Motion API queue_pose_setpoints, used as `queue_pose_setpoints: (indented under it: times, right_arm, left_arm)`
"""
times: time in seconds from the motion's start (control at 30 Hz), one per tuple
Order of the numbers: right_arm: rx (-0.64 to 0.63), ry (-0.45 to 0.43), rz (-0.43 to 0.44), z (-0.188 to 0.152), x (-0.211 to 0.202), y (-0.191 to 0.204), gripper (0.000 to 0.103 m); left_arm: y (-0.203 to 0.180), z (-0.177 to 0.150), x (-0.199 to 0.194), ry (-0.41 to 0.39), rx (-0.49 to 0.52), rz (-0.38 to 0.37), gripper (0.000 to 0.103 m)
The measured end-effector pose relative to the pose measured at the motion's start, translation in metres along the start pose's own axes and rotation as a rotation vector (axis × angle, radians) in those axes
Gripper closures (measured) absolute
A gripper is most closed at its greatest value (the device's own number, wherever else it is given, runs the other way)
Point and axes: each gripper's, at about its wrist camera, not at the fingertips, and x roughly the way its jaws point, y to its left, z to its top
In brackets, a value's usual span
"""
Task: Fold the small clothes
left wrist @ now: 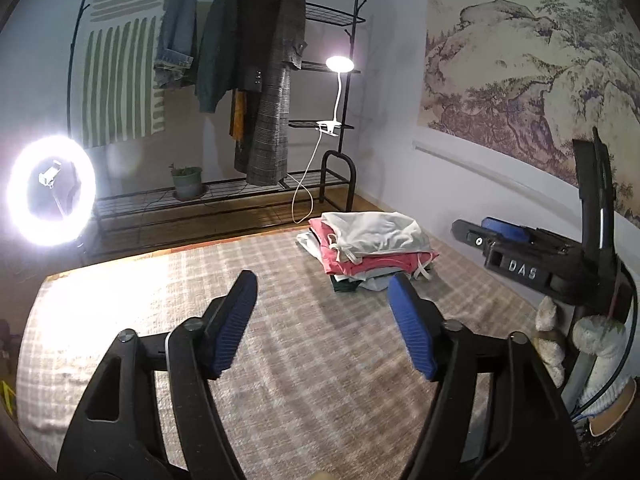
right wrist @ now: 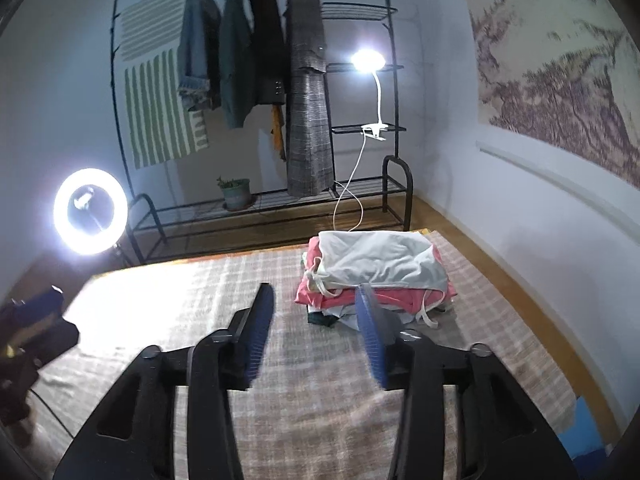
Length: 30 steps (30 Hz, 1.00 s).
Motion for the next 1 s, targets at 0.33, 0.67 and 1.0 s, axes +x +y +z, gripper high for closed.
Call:
queue_pose_setpoints:
  times: [0.33, 0.67, 1.0]
  right_arm:
    - [-0.023, -0.01, 0.02, -0.015, 0.005, 0.015, 0.027]
    - [0.0, -0.001, 0.036, -0.017, 0.01, 0.021, 0.021]
    - [-0.034, 0.003, 0.029, -0.018, 0.008, 0.028, 0.02]
  left_arm:
    - [0.004, -0.019, -0.008, -0.019, 0.011, 0.036, 0.004]
    - [0.01, -0.026, -0.003, 0.019, 0.019, 0.083, 0.001]
    - [0.009, -0.027, -0.004, 0.021, 0.023, 0.08, 0.001]
